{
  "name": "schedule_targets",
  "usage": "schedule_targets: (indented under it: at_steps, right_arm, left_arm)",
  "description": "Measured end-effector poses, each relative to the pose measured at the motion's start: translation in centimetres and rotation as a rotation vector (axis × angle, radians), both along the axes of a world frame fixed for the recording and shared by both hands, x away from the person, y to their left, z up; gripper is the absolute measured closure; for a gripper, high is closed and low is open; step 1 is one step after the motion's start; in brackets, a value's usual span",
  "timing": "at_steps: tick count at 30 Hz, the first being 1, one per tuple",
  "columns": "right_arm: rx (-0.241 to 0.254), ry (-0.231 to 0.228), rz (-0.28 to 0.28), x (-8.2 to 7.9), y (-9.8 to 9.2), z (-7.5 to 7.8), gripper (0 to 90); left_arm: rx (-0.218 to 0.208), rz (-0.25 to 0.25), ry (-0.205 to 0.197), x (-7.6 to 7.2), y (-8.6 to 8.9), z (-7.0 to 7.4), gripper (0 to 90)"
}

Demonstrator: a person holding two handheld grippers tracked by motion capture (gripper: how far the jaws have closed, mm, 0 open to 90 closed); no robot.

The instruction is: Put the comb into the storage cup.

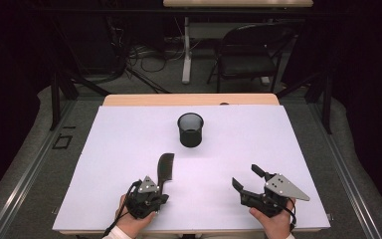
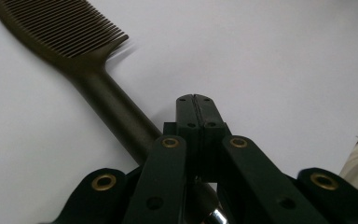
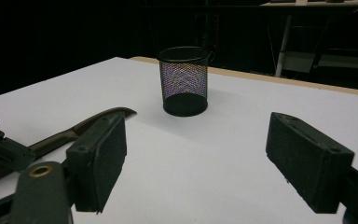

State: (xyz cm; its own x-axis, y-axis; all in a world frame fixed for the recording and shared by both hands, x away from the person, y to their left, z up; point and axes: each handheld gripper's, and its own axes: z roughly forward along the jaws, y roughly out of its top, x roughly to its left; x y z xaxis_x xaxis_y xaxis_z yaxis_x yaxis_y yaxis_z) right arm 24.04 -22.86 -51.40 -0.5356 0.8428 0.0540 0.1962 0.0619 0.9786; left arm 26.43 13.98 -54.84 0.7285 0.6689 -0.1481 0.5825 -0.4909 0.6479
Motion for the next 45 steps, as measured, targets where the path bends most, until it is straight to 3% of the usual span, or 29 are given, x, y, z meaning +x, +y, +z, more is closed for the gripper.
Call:
schedule_targets:
  at_steps: [45]
  right_arm:
    - [-0.001,-0.002,0.002,0.0,0.0,0.0,20.2]
  left_arm:
    - [0.03,0.089,0.012,1.3,2.9,0.2,90.0]
